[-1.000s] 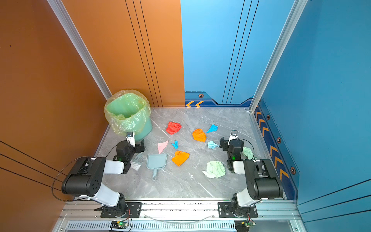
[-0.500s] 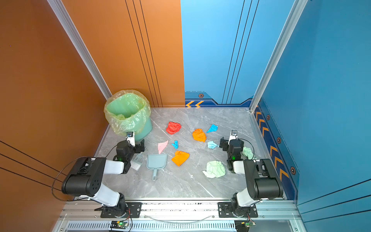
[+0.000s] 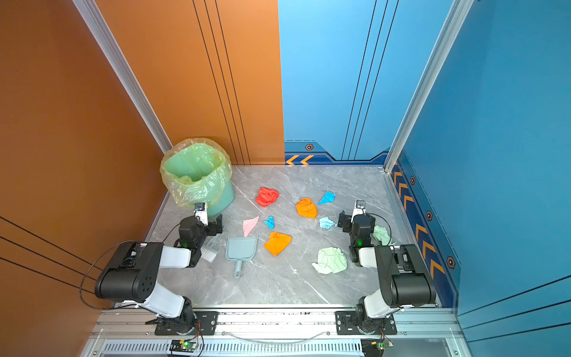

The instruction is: Sweep away the paper scraps from the table

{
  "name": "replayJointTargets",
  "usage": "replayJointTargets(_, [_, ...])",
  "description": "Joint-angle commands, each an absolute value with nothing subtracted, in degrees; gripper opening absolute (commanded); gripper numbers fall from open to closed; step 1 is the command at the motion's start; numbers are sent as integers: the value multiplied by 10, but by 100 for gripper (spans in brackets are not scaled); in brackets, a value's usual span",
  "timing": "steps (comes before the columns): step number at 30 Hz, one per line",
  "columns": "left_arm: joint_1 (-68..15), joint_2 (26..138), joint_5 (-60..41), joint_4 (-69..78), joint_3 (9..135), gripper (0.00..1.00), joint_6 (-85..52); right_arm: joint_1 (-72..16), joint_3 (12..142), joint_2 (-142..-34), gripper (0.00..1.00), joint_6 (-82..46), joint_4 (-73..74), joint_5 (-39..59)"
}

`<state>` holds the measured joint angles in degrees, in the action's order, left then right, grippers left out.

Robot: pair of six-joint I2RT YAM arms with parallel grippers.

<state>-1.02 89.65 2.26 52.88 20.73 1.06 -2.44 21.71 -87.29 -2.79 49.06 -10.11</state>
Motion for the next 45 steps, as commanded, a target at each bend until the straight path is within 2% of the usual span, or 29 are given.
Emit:
replayJointTargets(1, [-5, 894, 13, 524, 219, 98, 13, -20, 220, -877, 100, -32, 492, -92])
replayJointTargets(10, [-2, 890, -13, 525, 215, 98, 16, -26, 218, -874, 100, -28, 496, -97])
replayJointTargets(15, [-15, 875, -22, 520, 211, 98, 40, -37, 221, -837, 100, -24, 462, -123])
replayJointTargets(20, [-17, 856, -16, 520, 203, 98, 40, -42, 257, -780, 100, -30, 334, -116])
replayJointTargets(26, [-29, 814, -18, 467, 211, 98, 52, -55, 343, -748, 100, -29, 156, -63])
replayJointTargets(31, [-56, 750, -24, 299, 257, 98, 58, -66, 452, -766, 100, -28, 2, -8])
replayJointTargets(34, [-83, 714, 10, 186, 288, 98, 58, -76, 498, -782, 100, -27, -61, 3])
replayJointTargets(45, [-160, 572, 144, -120, 346, 97, 63, -96, 522, -800, 100, -19, -87, 47])
